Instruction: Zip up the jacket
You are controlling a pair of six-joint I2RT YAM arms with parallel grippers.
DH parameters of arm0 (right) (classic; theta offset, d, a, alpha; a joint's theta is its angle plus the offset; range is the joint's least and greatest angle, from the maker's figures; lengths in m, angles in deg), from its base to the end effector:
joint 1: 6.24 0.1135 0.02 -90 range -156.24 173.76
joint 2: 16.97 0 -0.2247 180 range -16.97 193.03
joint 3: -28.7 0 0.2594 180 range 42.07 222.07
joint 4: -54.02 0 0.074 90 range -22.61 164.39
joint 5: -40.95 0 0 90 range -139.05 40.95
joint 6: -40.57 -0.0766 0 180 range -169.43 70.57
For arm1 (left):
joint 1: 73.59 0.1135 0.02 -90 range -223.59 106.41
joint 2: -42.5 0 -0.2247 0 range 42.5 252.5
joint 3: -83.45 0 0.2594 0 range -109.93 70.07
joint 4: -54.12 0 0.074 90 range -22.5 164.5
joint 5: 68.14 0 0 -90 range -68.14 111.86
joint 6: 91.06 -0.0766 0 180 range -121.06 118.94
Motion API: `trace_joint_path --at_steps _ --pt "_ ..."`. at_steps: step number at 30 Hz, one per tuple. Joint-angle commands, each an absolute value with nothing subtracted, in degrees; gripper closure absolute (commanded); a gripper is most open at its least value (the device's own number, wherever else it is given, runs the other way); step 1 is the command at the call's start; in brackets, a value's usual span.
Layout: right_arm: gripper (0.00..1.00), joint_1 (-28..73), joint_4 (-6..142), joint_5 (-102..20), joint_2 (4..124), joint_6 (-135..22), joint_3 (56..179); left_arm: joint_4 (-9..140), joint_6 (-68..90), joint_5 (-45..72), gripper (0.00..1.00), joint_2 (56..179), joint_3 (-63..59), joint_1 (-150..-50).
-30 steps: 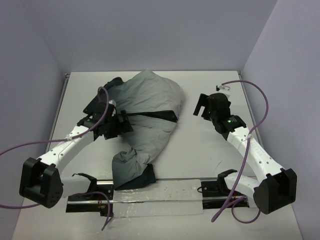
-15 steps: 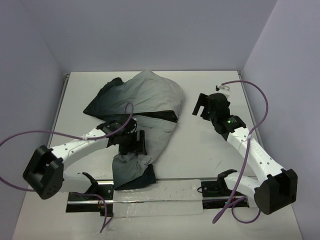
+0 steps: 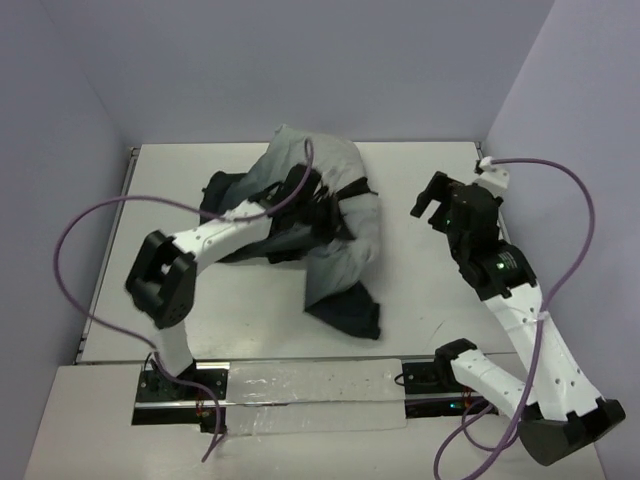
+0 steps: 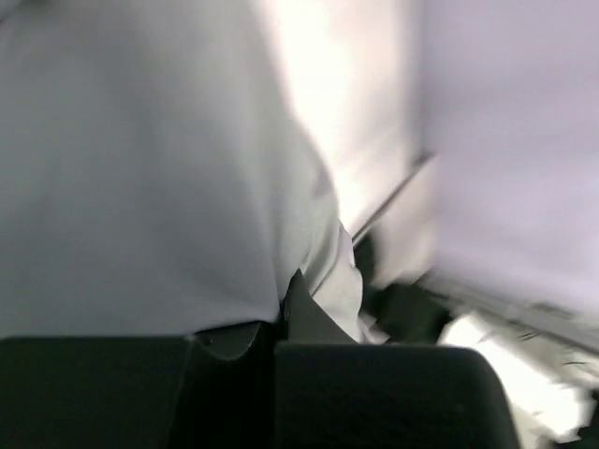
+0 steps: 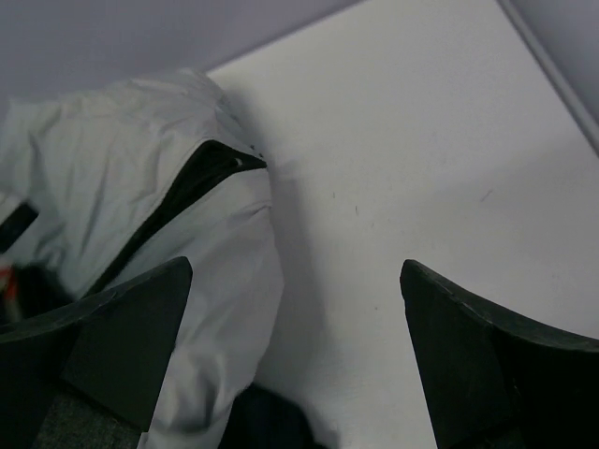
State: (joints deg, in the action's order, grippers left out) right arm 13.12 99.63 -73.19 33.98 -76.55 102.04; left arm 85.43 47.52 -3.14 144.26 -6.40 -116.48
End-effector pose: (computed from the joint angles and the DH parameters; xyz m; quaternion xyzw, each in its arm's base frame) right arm 0.2467 0.0535 0.3301 0.1701 0.8068 0.0519 0.5634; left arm 0.2887 -0.3124 0.1817 0.0413 0.8992 -0.4162 0.1283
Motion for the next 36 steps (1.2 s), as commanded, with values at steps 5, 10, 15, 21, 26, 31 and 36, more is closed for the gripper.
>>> trace_joint_path --at_steps 5,10,15,21,26,31,36 --pt "0.00 13.36 103.25 -81.65 25.36 -74.80 109.89 90.78 46.68 -10.49 0.08 172.09 -59.34 -116.30" --pt "0.00 13.29 101.61 -78.52 25.53 -74.28 106.84 97.36 35.73 -2.32 0.01 162.14 -52.05 -111.00" --pt "0.00 13.52 97.88 -65.60 30.97 -76.67 101.95 95.17 32.38 5.04 0.16 143.76 -29.56 -101.15" --pt "0.00 20.07 89.19 -58.39 39.20 -82.32 94.48 99.53 25.85 17.30 0.20 134.94 -14.53 -99.11" --pt "0.04 23.21 84.13 -57.82 48.93 -91.28 90.48 96.62 25.79 17.74 0.01 132.55 -1.40 -101.07" --pt "0.41 22.54 76.77 -57.64 54.87 -97.47 87.80 88.62 28.69 14.63 0.04 132.46 6.42 -103.22" --pt "0.48 21.82 73.79 -56.36 61.33 -99.23 89.95 87.10 29.24 16.06 0.13 137.18 4.49 -105.93"
